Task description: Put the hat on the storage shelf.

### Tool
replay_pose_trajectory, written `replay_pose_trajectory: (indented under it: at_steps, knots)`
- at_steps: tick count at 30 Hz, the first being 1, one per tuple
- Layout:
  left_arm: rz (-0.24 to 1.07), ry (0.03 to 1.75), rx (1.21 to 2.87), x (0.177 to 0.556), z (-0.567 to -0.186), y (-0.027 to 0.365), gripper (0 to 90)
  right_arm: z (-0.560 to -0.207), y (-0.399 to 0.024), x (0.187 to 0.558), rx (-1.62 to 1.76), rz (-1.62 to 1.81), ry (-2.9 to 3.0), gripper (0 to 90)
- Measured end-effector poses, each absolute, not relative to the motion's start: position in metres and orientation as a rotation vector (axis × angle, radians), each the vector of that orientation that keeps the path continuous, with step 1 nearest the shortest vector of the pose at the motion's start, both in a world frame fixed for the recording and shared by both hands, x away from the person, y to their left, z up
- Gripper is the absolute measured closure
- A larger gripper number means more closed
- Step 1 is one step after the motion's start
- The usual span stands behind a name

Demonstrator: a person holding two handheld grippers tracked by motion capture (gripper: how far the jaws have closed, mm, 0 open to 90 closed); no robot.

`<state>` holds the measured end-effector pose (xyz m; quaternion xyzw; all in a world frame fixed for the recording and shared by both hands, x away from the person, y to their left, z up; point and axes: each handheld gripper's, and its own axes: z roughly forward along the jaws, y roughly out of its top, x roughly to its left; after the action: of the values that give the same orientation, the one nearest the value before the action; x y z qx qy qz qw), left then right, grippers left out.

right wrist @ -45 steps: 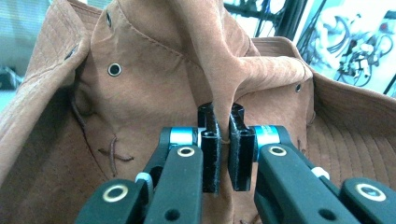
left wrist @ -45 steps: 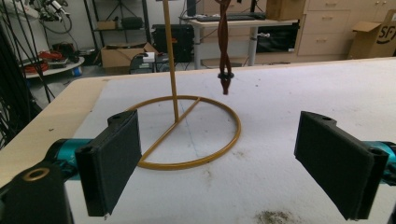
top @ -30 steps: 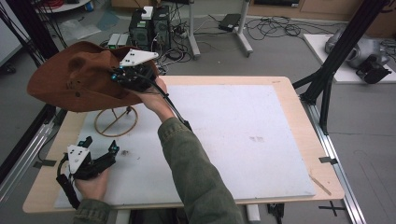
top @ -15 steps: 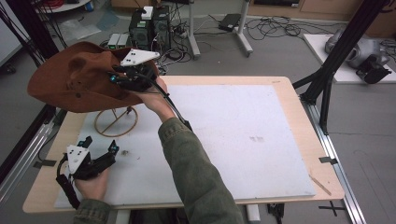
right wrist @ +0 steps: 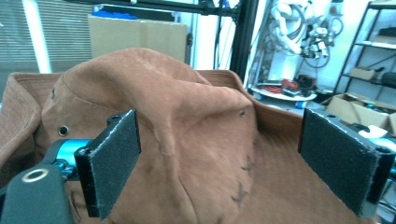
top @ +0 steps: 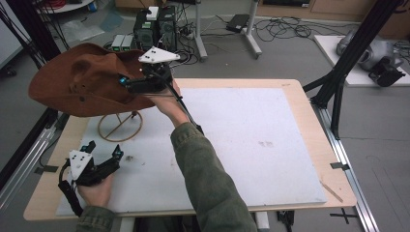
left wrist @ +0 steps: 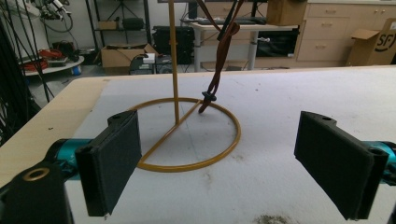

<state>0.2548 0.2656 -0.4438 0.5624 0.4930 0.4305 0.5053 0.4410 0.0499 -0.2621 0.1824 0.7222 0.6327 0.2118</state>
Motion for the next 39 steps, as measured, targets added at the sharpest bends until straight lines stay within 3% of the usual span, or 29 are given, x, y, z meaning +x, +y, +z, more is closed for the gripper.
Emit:
replay_pose_trajectory:
  at_steps: [11,39]
  knots:
    - [1.043,1.180,1.364,0.254,-0.443,0.263,15.0,-0.258,0.008,0.432,0.583,1.755,1.920,12.4]
    - [1.053,1.176,1.371,0.254,-0.442,0.263,14.9,-0.307,-0.138,0.397,0.842,1.641,1.692,12.4]
